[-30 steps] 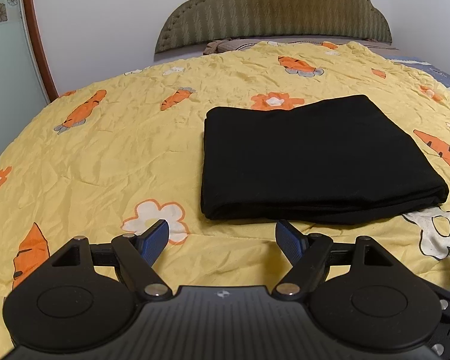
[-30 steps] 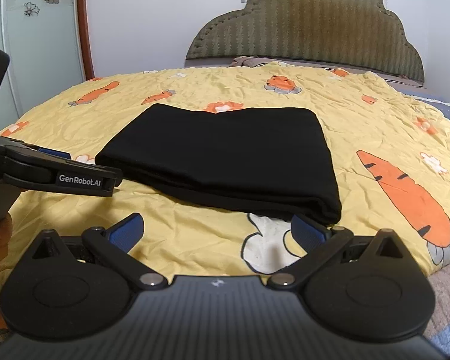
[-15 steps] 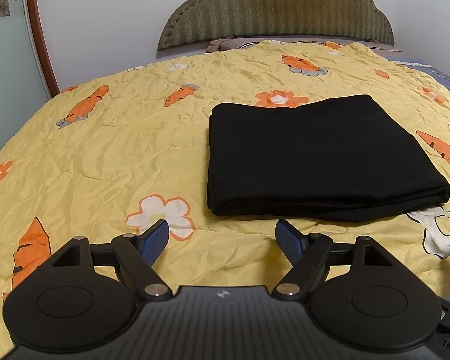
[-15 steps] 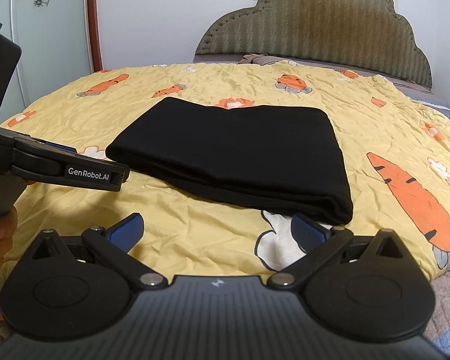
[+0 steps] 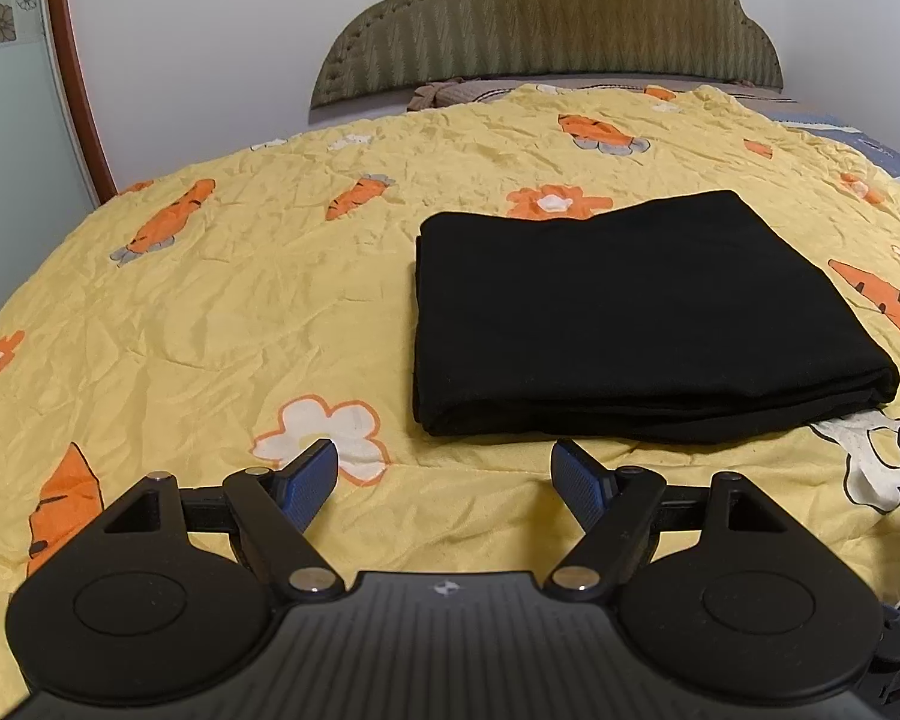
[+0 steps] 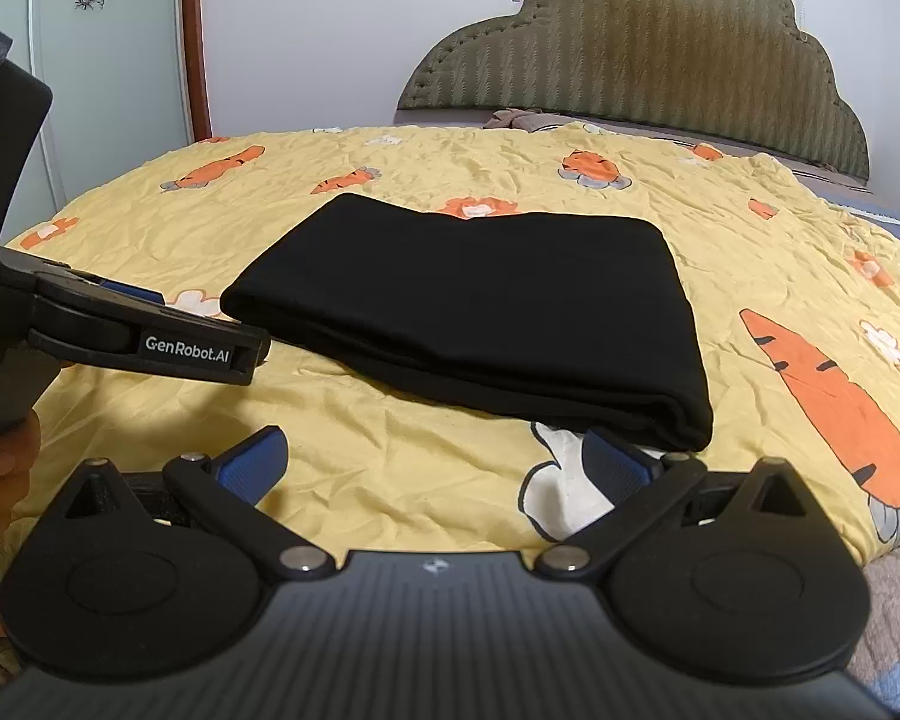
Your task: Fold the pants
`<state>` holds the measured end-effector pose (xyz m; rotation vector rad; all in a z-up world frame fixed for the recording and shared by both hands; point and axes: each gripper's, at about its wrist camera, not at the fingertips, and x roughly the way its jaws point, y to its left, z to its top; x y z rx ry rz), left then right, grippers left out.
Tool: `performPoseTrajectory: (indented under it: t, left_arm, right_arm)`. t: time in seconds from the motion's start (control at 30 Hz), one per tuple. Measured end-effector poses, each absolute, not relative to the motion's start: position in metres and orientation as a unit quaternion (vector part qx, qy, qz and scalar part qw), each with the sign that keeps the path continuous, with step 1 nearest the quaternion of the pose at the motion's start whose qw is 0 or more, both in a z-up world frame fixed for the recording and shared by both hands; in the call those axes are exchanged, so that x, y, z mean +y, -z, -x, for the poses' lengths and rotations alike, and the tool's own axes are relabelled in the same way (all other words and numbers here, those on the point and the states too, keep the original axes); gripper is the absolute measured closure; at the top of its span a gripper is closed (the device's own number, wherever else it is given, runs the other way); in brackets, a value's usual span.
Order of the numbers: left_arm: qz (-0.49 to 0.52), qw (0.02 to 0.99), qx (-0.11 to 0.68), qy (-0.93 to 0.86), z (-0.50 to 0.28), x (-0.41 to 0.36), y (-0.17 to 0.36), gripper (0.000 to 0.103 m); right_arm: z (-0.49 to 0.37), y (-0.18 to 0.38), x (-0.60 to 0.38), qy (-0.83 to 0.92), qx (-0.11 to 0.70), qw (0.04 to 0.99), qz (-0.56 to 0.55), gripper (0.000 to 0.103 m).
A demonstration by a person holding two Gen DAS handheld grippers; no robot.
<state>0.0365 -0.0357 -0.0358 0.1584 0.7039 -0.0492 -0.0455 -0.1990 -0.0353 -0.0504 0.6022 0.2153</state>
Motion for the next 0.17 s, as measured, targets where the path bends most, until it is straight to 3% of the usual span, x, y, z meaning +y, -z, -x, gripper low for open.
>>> performPoseTrajectory:
  t: [0.17]
  left_arm:
    - [-0.071, 0.933, 0.351, 0.027, -0.0369, -0.0328, 0.0356, 0.025]
  right_arm:
    - [0.0455, 0.0353, -0.1983, -0.106, 0.297, 0.949, 0.026, 0.000]
